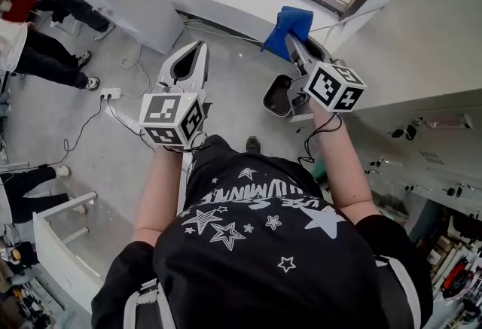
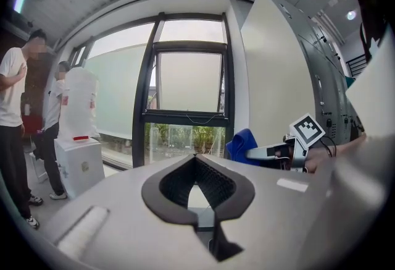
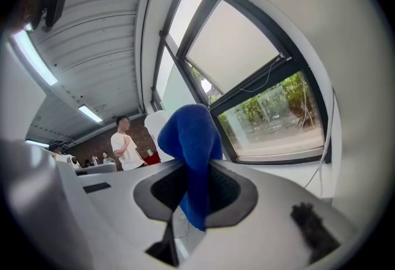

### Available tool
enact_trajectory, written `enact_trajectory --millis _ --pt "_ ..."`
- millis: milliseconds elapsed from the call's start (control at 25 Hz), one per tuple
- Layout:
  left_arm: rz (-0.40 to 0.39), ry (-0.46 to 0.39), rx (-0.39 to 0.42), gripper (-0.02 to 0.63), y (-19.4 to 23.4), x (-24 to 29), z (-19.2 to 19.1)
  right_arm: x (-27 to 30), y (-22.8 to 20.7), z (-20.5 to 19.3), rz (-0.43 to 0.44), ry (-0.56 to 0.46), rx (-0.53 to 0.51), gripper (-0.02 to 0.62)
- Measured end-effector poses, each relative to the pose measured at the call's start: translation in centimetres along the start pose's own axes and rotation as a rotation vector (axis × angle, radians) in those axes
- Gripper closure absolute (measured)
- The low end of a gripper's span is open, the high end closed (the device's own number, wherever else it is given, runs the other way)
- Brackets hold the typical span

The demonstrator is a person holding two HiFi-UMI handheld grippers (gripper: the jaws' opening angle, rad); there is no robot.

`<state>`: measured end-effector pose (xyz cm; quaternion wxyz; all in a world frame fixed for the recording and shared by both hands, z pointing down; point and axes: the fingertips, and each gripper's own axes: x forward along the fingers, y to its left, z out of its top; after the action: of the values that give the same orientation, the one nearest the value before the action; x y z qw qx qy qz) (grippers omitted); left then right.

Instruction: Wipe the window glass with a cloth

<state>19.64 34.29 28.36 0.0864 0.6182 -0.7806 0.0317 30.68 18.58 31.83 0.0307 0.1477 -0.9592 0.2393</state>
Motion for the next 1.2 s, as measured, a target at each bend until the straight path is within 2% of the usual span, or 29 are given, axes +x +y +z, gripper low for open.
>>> enact_trajectory --millis 320,560,920,1200 --pt "-0.002 0.013 -0.014 0.597 2.5 2.1 -0.3 2.3 -1.3 0.1 -0.025 0.017 -0.002 0.522" --pt "-0.055 0.004 -0.017 0.597 6.1 6.4 0.3 5.6 -3.5 1.3 -0.105 -0.005 0.001 0.522" --pt "-0.147 0.015 -0.003 0.597 14.7 15.5 1.8 14.8 -6.6 3.5 -0.222 -0.046 0.018 0.522" --pt "-0.243 0.044 -0.004 0.597 22.0 21.0 3.2 22.8 -6.0 5.4 -0.307 -0.064 0.026 0.522"
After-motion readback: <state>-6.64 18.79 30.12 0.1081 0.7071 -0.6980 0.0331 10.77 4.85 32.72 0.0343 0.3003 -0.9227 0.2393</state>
